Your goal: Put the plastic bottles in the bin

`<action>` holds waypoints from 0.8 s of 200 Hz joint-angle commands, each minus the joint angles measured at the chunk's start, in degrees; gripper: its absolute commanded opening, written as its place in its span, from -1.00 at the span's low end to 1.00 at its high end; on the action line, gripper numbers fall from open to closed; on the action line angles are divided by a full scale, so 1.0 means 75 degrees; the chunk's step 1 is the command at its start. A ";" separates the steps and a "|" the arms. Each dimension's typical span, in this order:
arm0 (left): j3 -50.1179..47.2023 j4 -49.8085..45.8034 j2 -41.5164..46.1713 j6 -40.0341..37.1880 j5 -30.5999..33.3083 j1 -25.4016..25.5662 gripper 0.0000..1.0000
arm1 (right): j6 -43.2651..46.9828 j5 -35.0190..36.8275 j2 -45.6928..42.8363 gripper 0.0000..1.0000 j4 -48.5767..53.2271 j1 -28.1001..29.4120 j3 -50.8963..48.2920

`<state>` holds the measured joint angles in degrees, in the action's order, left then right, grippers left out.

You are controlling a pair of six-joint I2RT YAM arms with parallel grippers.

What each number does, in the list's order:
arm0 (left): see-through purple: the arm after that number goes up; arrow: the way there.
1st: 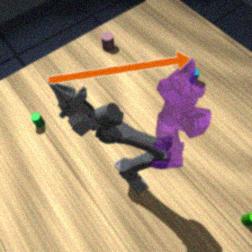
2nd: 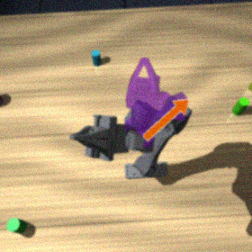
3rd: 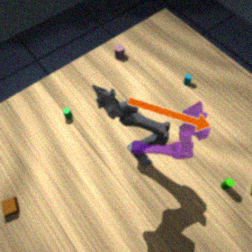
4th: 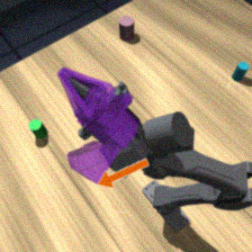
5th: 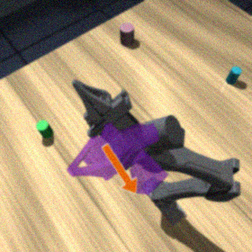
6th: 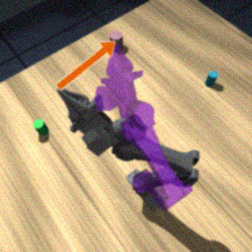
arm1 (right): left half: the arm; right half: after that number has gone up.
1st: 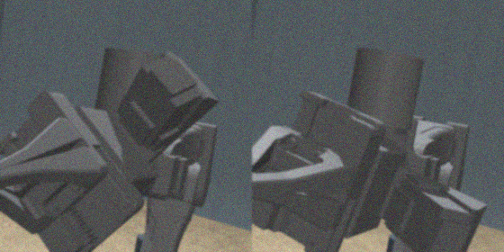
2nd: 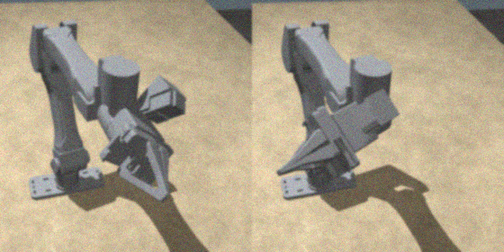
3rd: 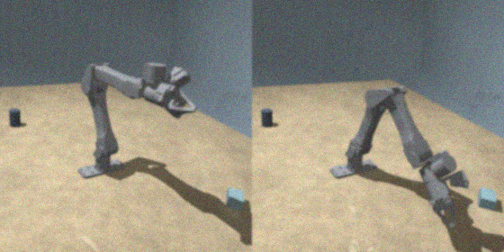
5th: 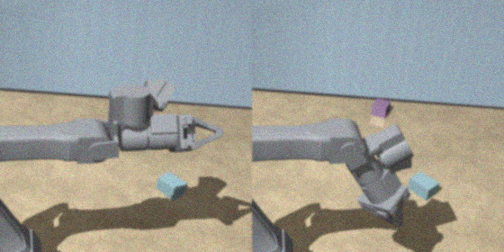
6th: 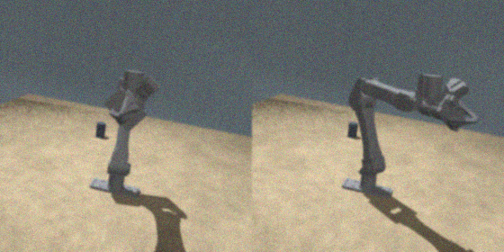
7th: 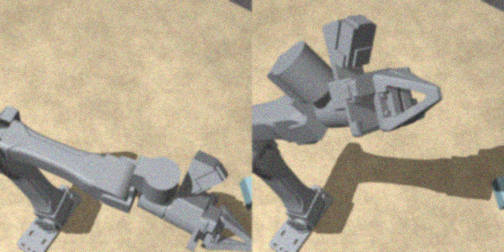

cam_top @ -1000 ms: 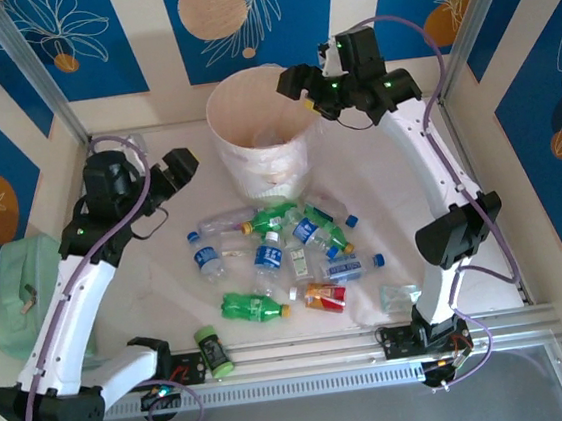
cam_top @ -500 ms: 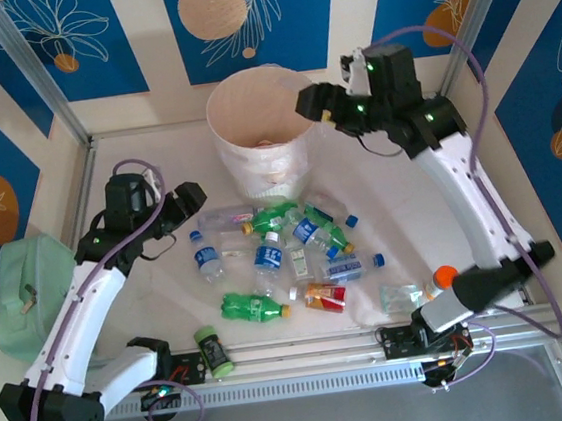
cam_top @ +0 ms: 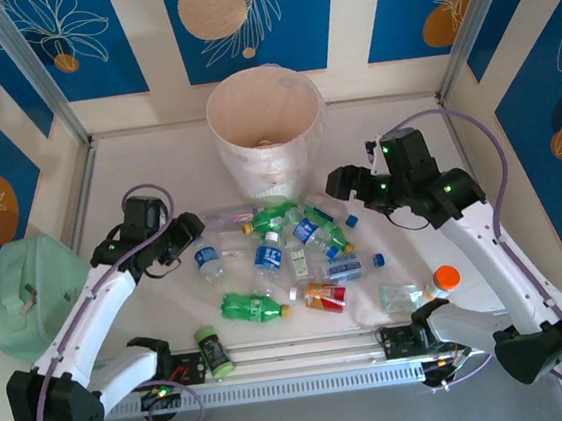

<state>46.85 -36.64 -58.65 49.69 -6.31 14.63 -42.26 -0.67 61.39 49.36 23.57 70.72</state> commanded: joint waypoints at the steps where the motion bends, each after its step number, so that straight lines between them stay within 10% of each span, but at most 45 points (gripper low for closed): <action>1: -0.0078 -0.0489 -0.0263 0.0024 0.0555 0.0007 0.45 | -0.0291 -0.0014 -0.0180 0.70 -0.0164 0.0008 -0.0161; 160: 0.0116 0.0776 -0.2762 0.0110 0.0362 0.0008 0.51 | -0.0447 0.0054 0.0221 0.70 -0.0428 0.0619 -0.0154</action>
<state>46.78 -32.27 -77.56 49.65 -3.33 14.63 -45.45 -0.56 62.63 47.00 27.77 69.23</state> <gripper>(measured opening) 0.753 0.848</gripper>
